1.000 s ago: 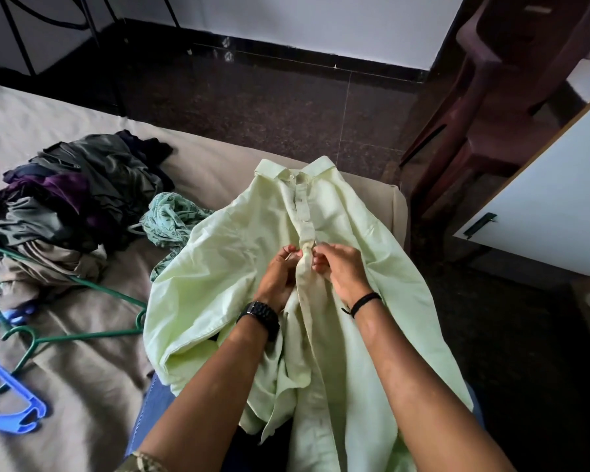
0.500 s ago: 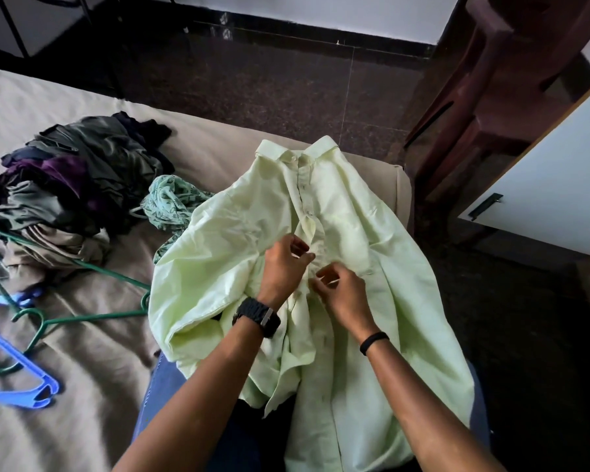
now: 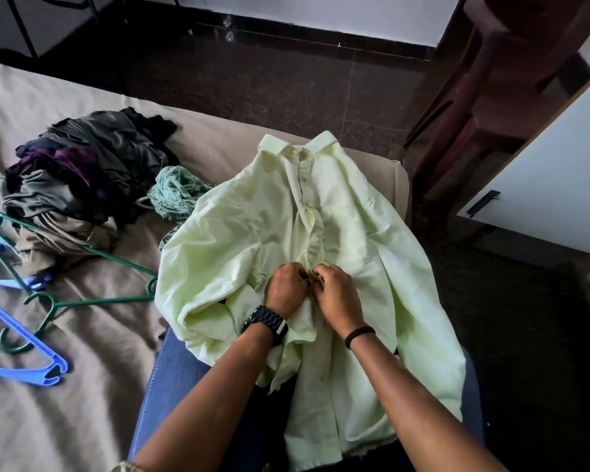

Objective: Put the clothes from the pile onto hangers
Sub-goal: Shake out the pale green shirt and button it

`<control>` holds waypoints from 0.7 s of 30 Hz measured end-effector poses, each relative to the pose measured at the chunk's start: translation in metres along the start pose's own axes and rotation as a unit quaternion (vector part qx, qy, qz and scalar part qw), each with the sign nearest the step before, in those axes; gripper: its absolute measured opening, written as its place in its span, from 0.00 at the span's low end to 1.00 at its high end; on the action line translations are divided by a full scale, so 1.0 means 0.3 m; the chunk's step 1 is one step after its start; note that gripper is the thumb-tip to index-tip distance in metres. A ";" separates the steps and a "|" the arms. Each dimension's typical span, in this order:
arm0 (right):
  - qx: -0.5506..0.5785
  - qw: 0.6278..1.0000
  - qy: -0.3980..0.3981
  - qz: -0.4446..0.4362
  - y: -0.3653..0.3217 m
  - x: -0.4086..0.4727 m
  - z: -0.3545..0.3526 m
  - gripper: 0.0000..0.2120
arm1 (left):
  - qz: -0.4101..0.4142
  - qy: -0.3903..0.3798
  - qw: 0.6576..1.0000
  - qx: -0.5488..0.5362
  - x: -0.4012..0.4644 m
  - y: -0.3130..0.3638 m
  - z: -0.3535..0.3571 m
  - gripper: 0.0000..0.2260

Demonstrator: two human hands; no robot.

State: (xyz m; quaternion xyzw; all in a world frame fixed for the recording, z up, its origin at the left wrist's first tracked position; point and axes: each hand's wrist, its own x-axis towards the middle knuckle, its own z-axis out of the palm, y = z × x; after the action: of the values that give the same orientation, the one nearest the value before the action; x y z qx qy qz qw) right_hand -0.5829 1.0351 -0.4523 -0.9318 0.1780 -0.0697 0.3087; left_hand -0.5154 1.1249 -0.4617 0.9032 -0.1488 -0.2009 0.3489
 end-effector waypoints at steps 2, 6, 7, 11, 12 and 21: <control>-0.059 0.998 0.000 -0.005 -0.007 -0.005 0.010 0.07 | 0.005 -0.005 1.000 -0.015 0.005 -0.005 -0.001 0.06; -0.116 0.993 -0.005 -0.013 0.004 -0.007 0.017 0.08 | -0.010 -0.034 0.997 -0.073 0.002 -0.015 -0.005 0.07; -0.123 0.992 -0.009 -0.007 0.007 -0.006 0.015 0.09 | -0.021 -0.039 0.994 -0.098 0.003 -0.018 -0.006 0.05; -0.096 0.995 -0.011 0.023 0.023 -0.002 -0.022 0.13 | -0.028 -0.052 0.990 -0.131 0.007 -0.036 -0.006 0.07; -0.070 0.997 -0.007 0.023 0.030 0.000 -0.033 0.12 | -0.026 -0.057 0.989 -0.135 0.008 -0.040 -0.005 0.07; 0.003 0.999 0.008 0.046 0.087 -0.015 -0.044 0.08 | 0.001 -0.081 0.985 -0.156 -0.015 -0.063 0.014 0.04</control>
State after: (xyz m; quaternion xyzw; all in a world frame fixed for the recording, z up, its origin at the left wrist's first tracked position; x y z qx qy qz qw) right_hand -0.5979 1.0100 -0.4573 -0.9211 0.2227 -0.0638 0.3129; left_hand -0.5188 1.1377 -0.4765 0.8185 -0.1445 -0.2934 0.4723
